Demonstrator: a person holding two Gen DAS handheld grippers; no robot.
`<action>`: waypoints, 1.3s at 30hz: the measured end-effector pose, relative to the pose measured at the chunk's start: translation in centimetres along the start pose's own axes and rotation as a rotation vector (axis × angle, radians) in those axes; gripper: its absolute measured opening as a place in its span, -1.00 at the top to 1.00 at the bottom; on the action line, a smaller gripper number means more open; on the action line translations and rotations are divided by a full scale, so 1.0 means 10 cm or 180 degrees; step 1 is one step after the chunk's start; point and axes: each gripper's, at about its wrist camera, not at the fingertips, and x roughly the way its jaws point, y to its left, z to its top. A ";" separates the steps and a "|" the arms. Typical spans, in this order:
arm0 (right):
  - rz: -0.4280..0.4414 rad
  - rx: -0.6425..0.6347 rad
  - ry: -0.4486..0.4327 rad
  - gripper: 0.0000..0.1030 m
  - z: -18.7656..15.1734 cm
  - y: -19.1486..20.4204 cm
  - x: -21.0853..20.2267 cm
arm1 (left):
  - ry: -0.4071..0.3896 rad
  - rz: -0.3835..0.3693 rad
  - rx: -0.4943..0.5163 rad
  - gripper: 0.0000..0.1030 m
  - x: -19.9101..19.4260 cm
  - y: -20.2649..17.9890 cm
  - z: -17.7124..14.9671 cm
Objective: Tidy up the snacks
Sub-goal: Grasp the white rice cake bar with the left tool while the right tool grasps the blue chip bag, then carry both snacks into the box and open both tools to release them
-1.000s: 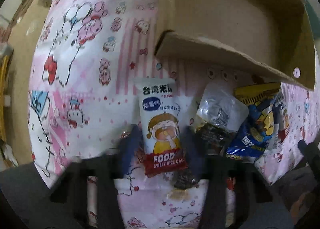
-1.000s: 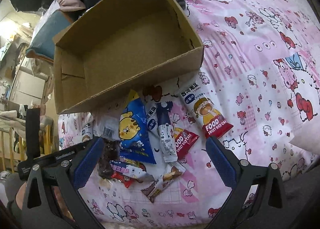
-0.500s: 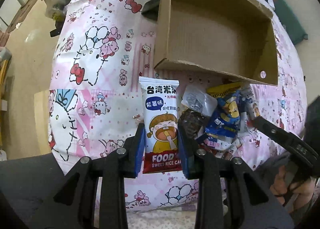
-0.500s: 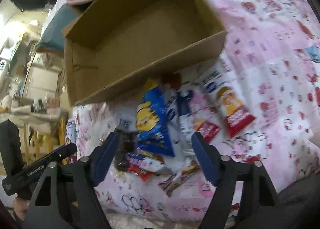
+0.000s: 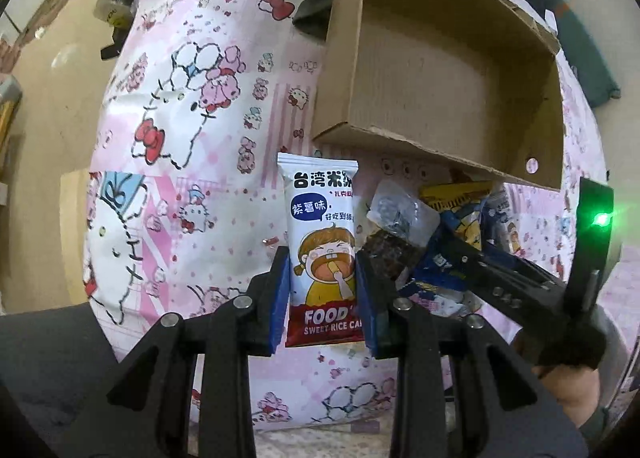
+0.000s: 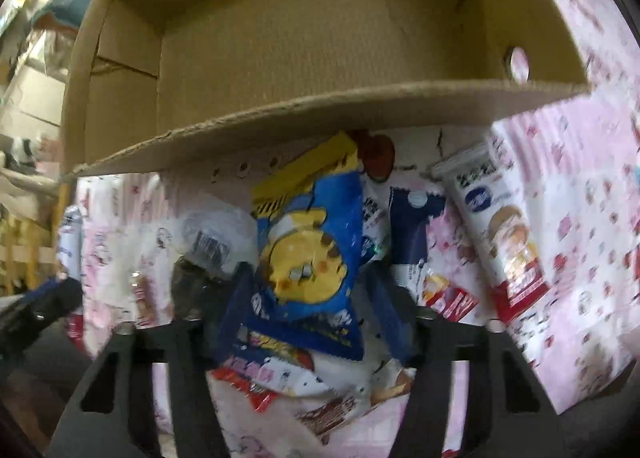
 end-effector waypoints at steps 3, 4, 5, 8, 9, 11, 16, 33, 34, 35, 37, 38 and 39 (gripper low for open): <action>0.0101 0.0022 -0.0063 0.33 -0.06 -0.03 -0.09 | 0.0004 -0.0025 -0.0016 0.48 -0.01 0.02 -0.01; 0.0101 0.0015 -0.0088 0.35 -0.09 -0.04 -0.14 | 0.0000 -0.0031 -0.0015 0.48 -0.01 0.02 -0.01; 0.0127 0.0028 -0.0103 0.36 -0.12 -0.06 -0.20 | -0.0005 -0.0034 -0.0013 0.48 -0.02 0.01 -0.01; 0.0322 0.0173 -0.0110 0.36 -0.21 -0.17 -0.40 | -0.0028 -0.0022 0.0000 0.48 -0.03 0.01 -0.03; 0.0385 0.0196 -0.0116 0.36 -0.23 -0.20 -0.45 | -0.0035 -0.0007 0.0008 0.48 -0.03 0.00 -0.03; 0.0577 0.0252 -0.0148 0.36 -0.29 -0.26 -0.57 | -0.0060 0.0038 0.0031 0.48 -0.03 -0.01 -0.05; 0.1091 0.0389 -0.0351 0.36 -0.39 -0.39 -0.89 | -0.0263 0.0063 0.0032 0.48 -0.16 -0.01 -0.07; 0.1228 0.0320 -0.1148 0.36 0.57 -0.56 -1.32 | -0.1008 0.0030 0.0462 0.48 -0.69 -0.64 0.69; 0.1197 0.0308 -0.1179 0.36 0.63 -0.58 -1.29 | -0.1022 0.0071 0.0504 0.48 -0.64 -0.69 0.75; 0.1165 0.0307 -0.1208 0.36 0.65 -0.59 -1.27 | -0.1050 0.0104 0.0535 0.48 -0.59 -0.73 0.80; 0.1126 0.0324 -0.1254 0.36 0.70 -0.64 -1.17 | -0.1126 0.0188 0.0605 0.48 -0.44 -0.80 0.87; 0.1102 0.0338 -0.1256 0.36 0.70 -0.66 -1.11 | -0.1133 0.0177 0.0614 0.48 -0.36 -0.81 0.90; 0.1060 0.0353 -0.1238 0.36 0.69 -0.68 -1.04 | -0.1126 0.0103 0.0610 0.48 -0.24 -0.81 0.92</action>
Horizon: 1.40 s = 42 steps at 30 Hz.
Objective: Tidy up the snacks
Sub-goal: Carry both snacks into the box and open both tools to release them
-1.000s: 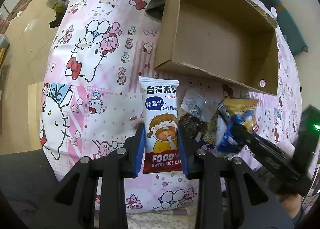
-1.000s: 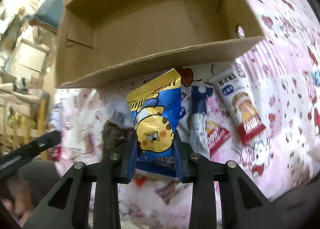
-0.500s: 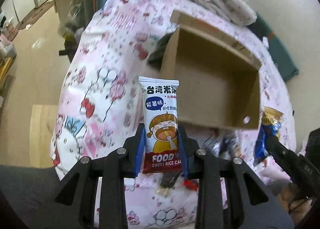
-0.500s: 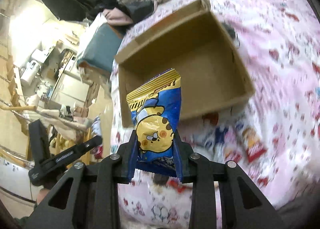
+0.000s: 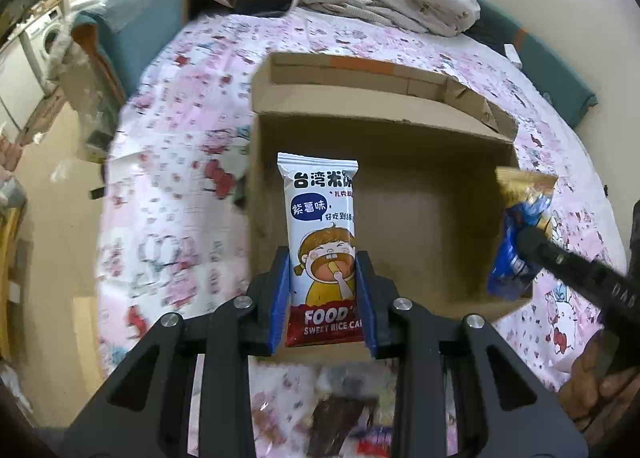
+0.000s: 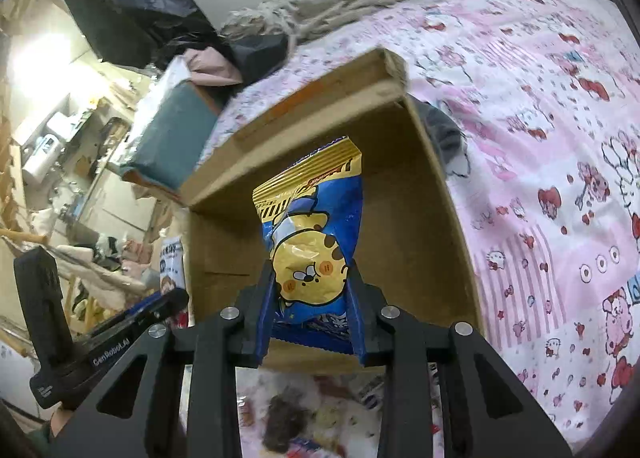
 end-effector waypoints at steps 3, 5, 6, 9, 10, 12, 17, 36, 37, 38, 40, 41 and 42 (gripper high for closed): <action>-0.0233 -0.0003 0.0094 0.36 -0.05 -0.11 0.17 | 0.0046 -0.0020 -0.0036 0.48 0.14 0.00 -0.03; -0.0272 -0.0025 0.0107 0.36 -0.05 -0.12 0.22 | 0.0045 -0.0103 -0.0040 0.47 0.16 -0.02 -0.03; -0.0308 -0.0082 0.0108 0.36 -0.05 -0.10 0.24 | 0.0030 -0.0157 -0.0034 0.47 0.17 -0.02 -0.02; -0.0316 -0.0155 0.0118 0.36 -0.06 -0.08 0.27 | -0.0042 -0.0142 0.0023 0.47 0.21 -0.03 -0.04; -0.0315 -0.0168 0.0131 0.36 -0.06 -0.08 0.28 | -0.0037 -0.0109 0.0041 0.47 0.23 -0.03 -0.05; -0.0293 -0.0176 0.0134 0.36 -0.07 -0.07 0.29 | -0.0016 -0.0104 0.0007 0.47 0.25 -0.01 -0.05; -0.0281 -0.0201 0.0155 0.35 -0.07 -0.06 0.32 | -0.0046 -0.0079 -0.0068 0.47 0.24 0.05 -0.02; -0.0186 -0.0306 -0.0242 -0.76 0.00 0.07 0.07 | -0.0351 -0.0101 0.0030 -0.64 0.01 -0.01 -0.03; -0.0184 -0.0295 -0.0247 -0.75 -0.01 0.07 0.06 | -0.0374 -0.0115 0.0020 -0.64 -0.01 0.01 -0.03; -0.0185 -0.0288 -0.0253 -0.75 -0.01 0.07 0.05 | -0.0377 -0.0120 0.0023 -0.64 -0.03 0.01 -0.03; -0.0192 -0.0311 -0.0245 -0.75 -0.03 0.10 0.03 | -0.0380 -0.0085 0.0040 -0.65 -0.05 0.02 -0.04; -0.0208 -0.0325 -0.0247 -0.75 -0.04 0.11 0.01 | -0.0382 -0.0071 0.0044 -0.65 -0.06 0.02 -0.05; -0.0215 -0.0341 -0.0252 -0.75 -0.05 0.13 -0.01 | -0.0386 -0.0062 0.0047 -0.65 -0.08 0.03 -0.06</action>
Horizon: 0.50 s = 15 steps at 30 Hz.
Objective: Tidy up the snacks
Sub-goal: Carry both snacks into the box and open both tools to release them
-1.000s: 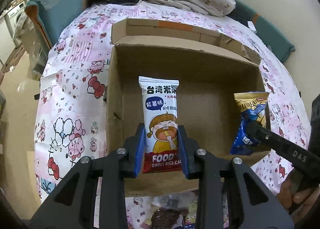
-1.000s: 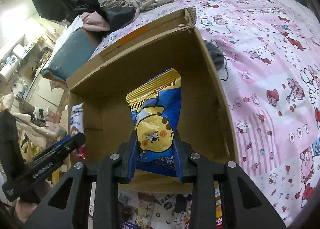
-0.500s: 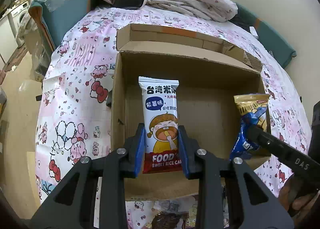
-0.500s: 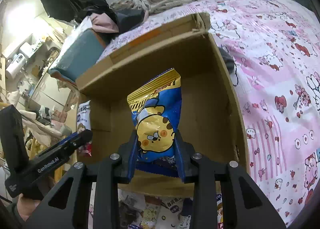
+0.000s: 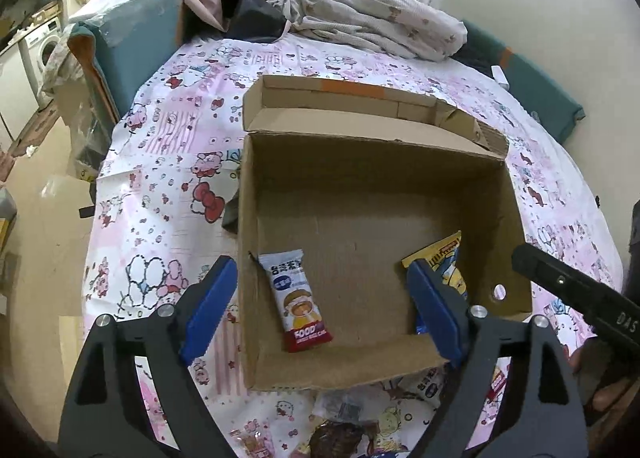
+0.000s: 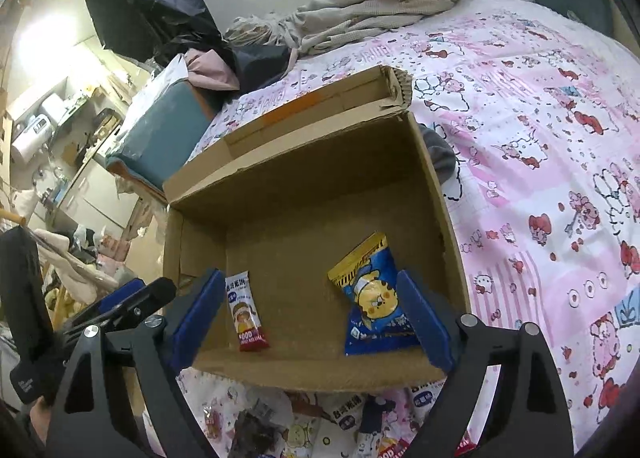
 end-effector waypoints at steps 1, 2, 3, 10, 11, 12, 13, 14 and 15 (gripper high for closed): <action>-0.0001 -0.0010 -0.0003 -0.75 -0.01 0.01 -0.02 | -0.0005 0.0018 0.0001 -0.65 -0.02 0.01 -0.01; -0.0009 -0.0017 -0.0004 -0.75 -0.02 0.02 -0.05 | -0.0009 0.0032 0.0000 -0.65 -0.04 0.01 -0.02; -0.0018 -0.0023 -0.0006 -0.75 -0.04 0.03 -0.09 | -0.0019 0.0043 0.0002 -0.65 -0.07 0.02 -0.03; -0.0087 -0.0053 0.0009 -0.75 -0.14 0.07 -0.25 | -0.0064 0.0116 0.0049 -0.65 -0.29 0.08 -0.12; -0.0086 -0.0029 0.0013 -0.75 -0.16 0.07 -0.27 | -0.0057 0.0126 0.0054 -0.65 -0.31 0.09 -0.12; -0.0085 -0.0004 0.0011 -0.75 -0.19 0.06 -0.30 | -0.0057 0.0144 0.0052 -0.65 -0.35 0.11 -0.14; -0.0088 0.0008 0.0005 -0.75 -0.21 0.06 -0.33 | -0.0061 0.0157 0.0044 -0.65 -0.39 0.12 -0.14; -0.0098 0.0008 0.0005 -0.75 -0.23 0.06 -0.36 | -0.0064 0.0159 0.0031 -0.65 -0.42 0.15 -0.16; -0.0109 0.0002 0.0014 -0.75 -0.25 0.07 -0.39 | -0.0060 0.0154 0.0016 -0.65 -0.45 0.17 -0.17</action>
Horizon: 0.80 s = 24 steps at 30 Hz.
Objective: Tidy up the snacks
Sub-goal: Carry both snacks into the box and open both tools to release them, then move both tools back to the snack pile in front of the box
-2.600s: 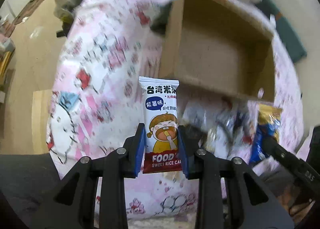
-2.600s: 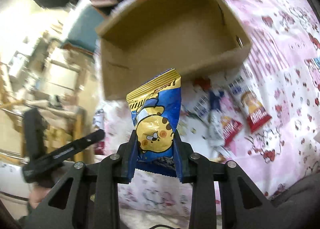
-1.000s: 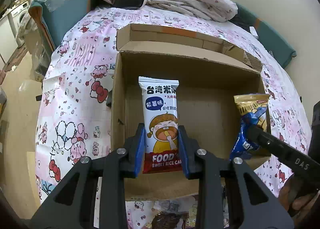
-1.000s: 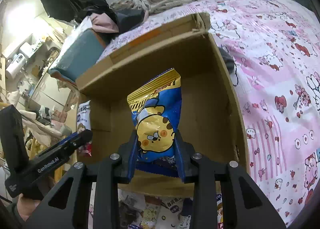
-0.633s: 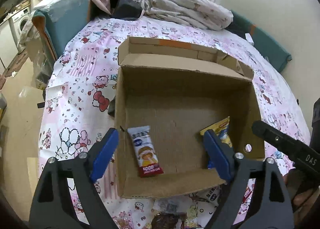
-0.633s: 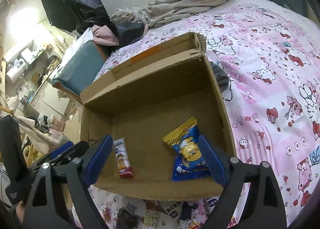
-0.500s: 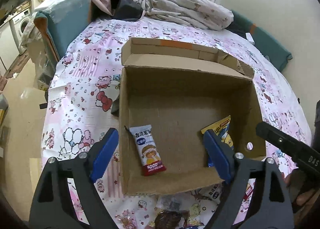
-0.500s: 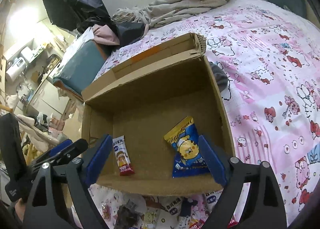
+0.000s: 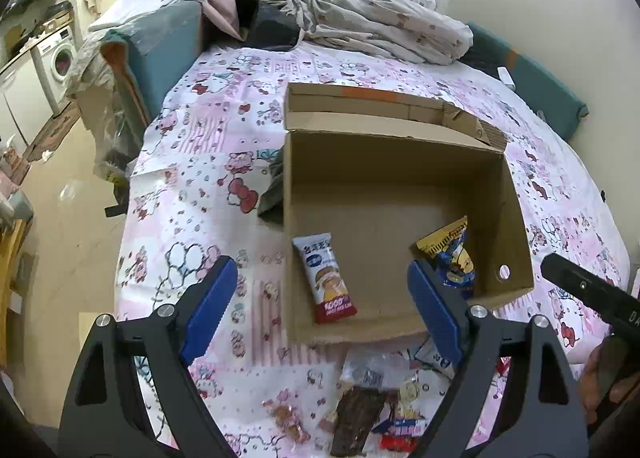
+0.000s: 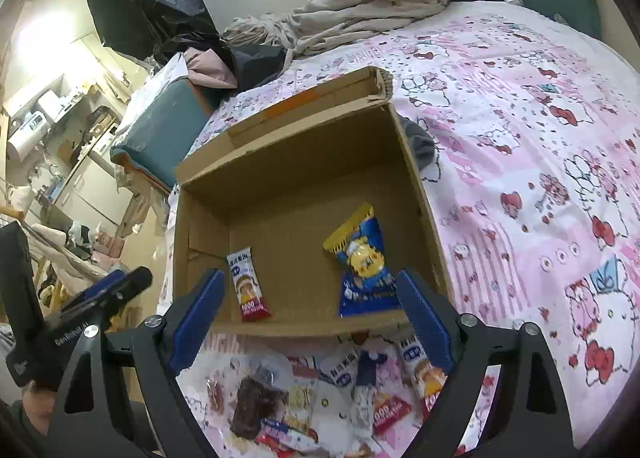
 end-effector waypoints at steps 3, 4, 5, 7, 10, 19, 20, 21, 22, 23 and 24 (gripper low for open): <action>0.0064 0.0046 0.0046 -0.75 -0.08 0.00 -0.08 | 0.0065 -0.0092 -0.0121 -0.65 -0.07 0.11 -0.07; 0.0057 0.0044 0.0059 -0.75 -0.12 0.01 -0.10 | 0.0080 -0.0083 -0.0154 -0.64 -0.10 0.14 -0.10; 0.0029 0.0029 0.0059 -0.75 -0.15 0.01 -0.13 | 0.0080 -0.0049 -0.0160 -0.64 -0.13 0.16 -0.13; 0.0002 0.0001 0.0018 -0.75 -0.21 0.04 -0.20 | 0.0059 0.0075 -0.0132 -0.64 -0.19 0.19 -0.18; -0.0002 0.0042 -0.0057 -0.75 -0.31 0.06 -0.34 | 0.0126 0.0060 -0.0199 -0.65 -0.27 0.25 -0.27; -0.0016 0.0141 0.0006 -0.74 -0.56 0.09 -0.51 | 0.0437 0.0252 -0.0515 -0.65 -0.27 0.50 -0.55; -0.0055 0.0152 0.0010 -0.74 -0.58 0.08 -0.51 | 0.0480 0.0288 -0.0531 -0.65 -0.24 0.53 -0.58; -0.0113 0.0158 0.0024 -0.74 -0.59 0.06 -0.49 | 0.0505 0.0307 -0.0547 -0.65 -0.23 0.55 -0.60; -0.0132 0.0168 0.0054 -0.74 -0.60 0.04 -0.47 | 0.0557 0.0312 -0.0600 -0.65 -0.19 0.59 -0.62; -0.0116 0.0186 0.0100 -0.74 -0.61 0.02 -0.45 | 0.0595 0.0296 -0.0640 -0.64 -0.17 0.62 -0.63; -0.0064 0.0228 0.0170 -0.74 -0.63 -0.01 -0.41 | 0.0655 0.0283 -0.0698 -0.64 -0.13 0.65 -0.65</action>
